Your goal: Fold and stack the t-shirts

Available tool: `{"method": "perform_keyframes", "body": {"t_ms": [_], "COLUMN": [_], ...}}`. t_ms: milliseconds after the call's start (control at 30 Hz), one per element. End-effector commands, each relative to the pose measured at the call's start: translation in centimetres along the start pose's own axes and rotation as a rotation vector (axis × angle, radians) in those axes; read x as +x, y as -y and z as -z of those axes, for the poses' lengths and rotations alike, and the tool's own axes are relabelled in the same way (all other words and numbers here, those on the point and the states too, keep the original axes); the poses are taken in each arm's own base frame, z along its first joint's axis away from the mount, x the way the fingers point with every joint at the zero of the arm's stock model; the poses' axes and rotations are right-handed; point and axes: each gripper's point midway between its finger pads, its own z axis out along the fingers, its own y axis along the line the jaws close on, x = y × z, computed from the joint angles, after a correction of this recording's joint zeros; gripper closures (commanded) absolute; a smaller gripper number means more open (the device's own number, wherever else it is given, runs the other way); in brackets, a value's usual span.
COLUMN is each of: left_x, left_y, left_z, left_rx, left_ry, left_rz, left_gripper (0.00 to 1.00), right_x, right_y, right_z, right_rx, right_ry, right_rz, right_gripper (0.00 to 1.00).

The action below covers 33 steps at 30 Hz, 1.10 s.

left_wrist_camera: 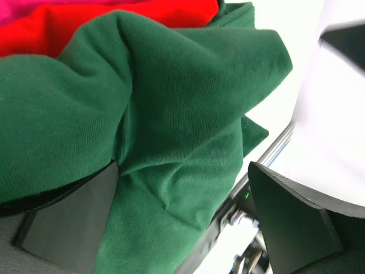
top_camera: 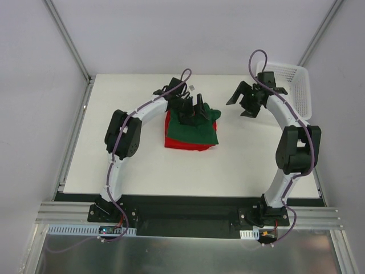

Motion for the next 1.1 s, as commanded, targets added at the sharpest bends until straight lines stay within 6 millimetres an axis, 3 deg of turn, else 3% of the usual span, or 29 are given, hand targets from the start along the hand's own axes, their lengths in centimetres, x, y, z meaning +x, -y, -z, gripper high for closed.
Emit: {"method": "perform_keyframes", "body": {"t_ms": [0, 233, 333, 500, 767, 1067], "left_x": [6.1, 8.5, 9.0, 8.3, 5.7, 5.2], "left_y": [-2.5, -2.3, -2.5, -1.0, 3.8, 6.2], "left_z": [1.1, 2.9, 3.2, 4.3, 6.0, 8.2], "left_rx": [-0.113, -0.126, -0.136, -0.119, -0.022, 0.011], "left_ry": [-0.133, -0.145, -0.145, -0.106, -0.042, -0.001], "left_rz": [0.021, -0.001, 0.001, -0.016, -0.062, -0.11], "left_gripper": [0.01, 0.01, 0.01, 0.01, 0.01, 0.01], "right_x": [0.9, 4.6, 5.4, 6.9, 9.5, 12.1], "right_y": [-2.6, -5.0, -7.1, -8.3, -6.8, -5.0], "right_z": [1.2, 1.2, 1.6, 1.7, 1.1, -1.6], "right_rx": [-0.142, -0.242, -0.337, -0.363, -0.276, -0.246], "right_ry": [-0.016, -0.104, -0.118, -0.139, -0.182, -0.24], "right_rz": [-0.028, -0.02, -0.056, -0.044, -0.052, -0.121], "right_gripper": [0.04, 0.04, 0.04, 0.04, 0.04, 0.04]}}
